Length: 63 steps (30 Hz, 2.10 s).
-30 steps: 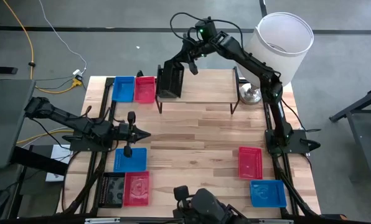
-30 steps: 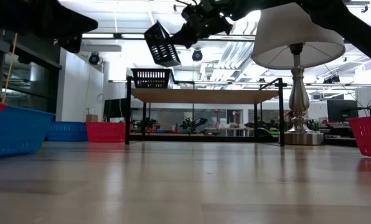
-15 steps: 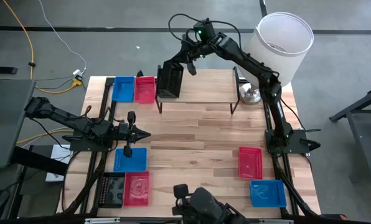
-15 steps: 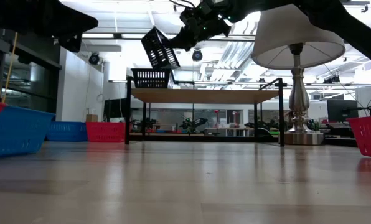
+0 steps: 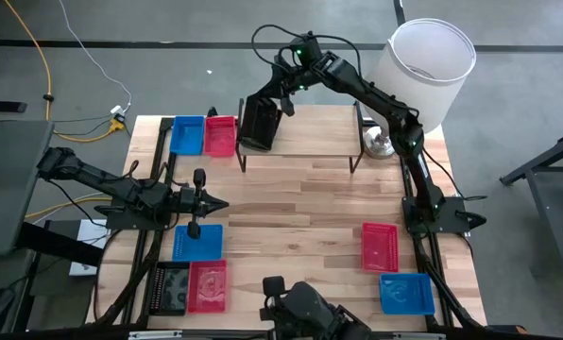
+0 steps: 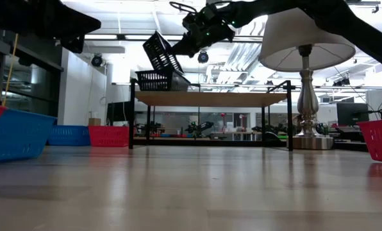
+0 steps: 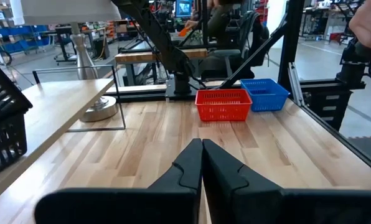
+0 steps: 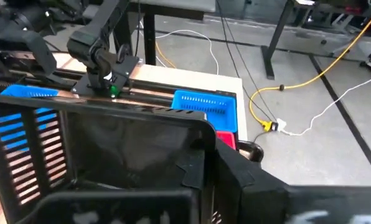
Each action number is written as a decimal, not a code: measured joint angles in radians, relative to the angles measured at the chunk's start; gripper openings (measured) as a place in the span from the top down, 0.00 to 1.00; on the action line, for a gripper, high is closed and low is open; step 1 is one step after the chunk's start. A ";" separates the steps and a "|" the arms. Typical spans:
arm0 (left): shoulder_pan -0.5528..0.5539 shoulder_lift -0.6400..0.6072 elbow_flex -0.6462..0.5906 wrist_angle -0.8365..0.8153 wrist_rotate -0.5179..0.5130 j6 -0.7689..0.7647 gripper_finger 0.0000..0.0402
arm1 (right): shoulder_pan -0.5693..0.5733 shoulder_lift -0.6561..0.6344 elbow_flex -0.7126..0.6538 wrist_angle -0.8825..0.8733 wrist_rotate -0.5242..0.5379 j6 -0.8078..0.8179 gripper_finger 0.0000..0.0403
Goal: Stack baskets on shelf by color
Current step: Stack the right black bin on top of the black bin on the shelf
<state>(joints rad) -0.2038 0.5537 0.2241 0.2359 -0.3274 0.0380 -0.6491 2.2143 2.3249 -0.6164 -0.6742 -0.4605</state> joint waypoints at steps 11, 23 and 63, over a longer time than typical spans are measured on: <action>0.000 0.000 0.000 0.000 0.000 0.000 1.00 | -0.003 -0.029 0.030 -0.098 0.166 0.070 0.67; 0.000 0.000 0.000 -0.001 0.001 0.000 1.00 | 0.059 -0.080 0.030 -0.390 0.241 -0.013 0.67; 0.000 0.000 0.000 -0.007 -0.028 0.000 1.00 | 0.120 -0.086 -0.187 -0.195 0.599 -0.090 1.00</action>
<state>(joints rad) -0.2035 0.5537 0.2241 0.2291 -0.3557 0.0380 -0.5291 2.1284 2.1376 -0.8115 -0.0751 -0.5503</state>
